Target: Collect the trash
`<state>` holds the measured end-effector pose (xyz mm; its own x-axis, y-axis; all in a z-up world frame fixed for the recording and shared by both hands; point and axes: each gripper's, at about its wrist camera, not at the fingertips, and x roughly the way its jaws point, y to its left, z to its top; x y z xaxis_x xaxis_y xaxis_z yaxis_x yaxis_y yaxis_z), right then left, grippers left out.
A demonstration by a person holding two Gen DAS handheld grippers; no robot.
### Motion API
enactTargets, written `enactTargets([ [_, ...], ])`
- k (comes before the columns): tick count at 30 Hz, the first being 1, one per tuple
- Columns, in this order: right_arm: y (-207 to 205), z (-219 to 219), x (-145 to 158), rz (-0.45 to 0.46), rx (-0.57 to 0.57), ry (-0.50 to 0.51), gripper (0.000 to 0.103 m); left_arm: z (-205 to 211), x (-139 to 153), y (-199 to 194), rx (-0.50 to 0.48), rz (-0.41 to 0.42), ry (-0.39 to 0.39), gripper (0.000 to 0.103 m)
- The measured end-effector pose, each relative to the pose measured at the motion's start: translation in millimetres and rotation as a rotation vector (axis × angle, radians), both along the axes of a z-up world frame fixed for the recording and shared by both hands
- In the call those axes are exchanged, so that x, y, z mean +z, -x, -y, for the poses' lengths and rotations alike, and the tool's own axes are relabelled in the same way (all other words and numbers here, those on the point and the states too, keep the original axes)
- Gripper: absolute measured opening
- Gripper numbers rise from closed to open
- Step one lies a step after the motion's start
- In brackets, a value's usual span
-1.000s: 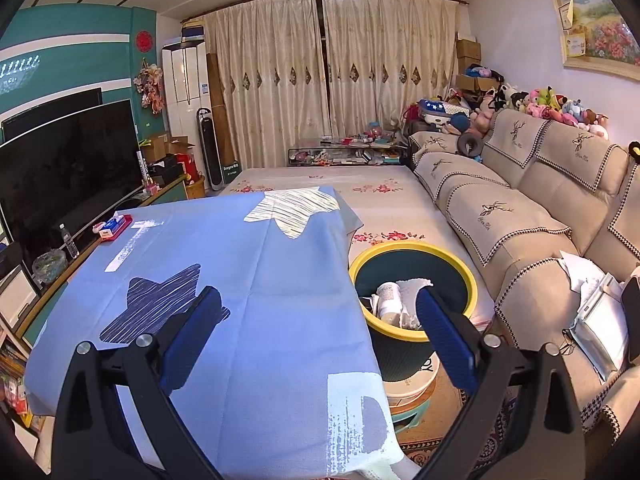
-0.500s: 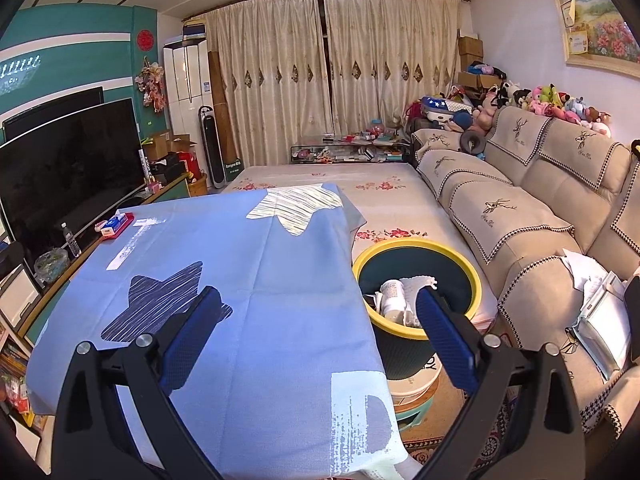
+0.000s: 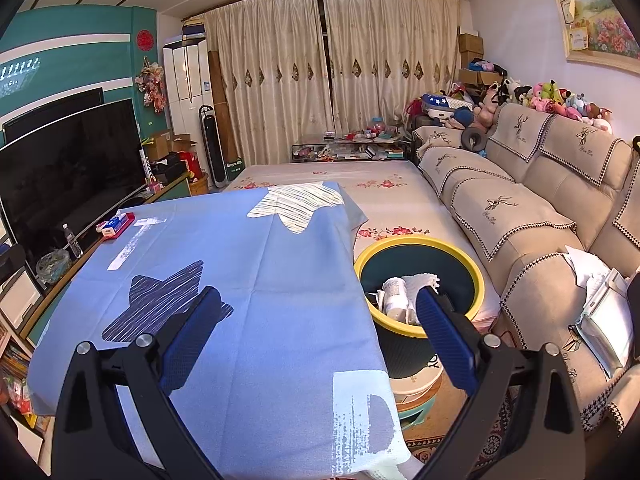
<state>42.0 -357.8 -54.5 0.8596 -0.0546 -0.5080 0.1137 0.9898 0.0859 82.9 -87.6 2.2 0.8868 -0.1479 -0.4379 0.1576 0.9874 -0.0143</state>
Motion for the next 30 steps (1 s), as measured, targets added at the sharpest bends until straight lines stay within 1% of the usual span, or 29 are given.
enactTargets([
  [30,-0.7,-1.1,-2.1,-0.004,0.0,-0.007,0.093,4.4,-5.4,-3.2,-0.019,-0.011,-0.007,0.098],
])
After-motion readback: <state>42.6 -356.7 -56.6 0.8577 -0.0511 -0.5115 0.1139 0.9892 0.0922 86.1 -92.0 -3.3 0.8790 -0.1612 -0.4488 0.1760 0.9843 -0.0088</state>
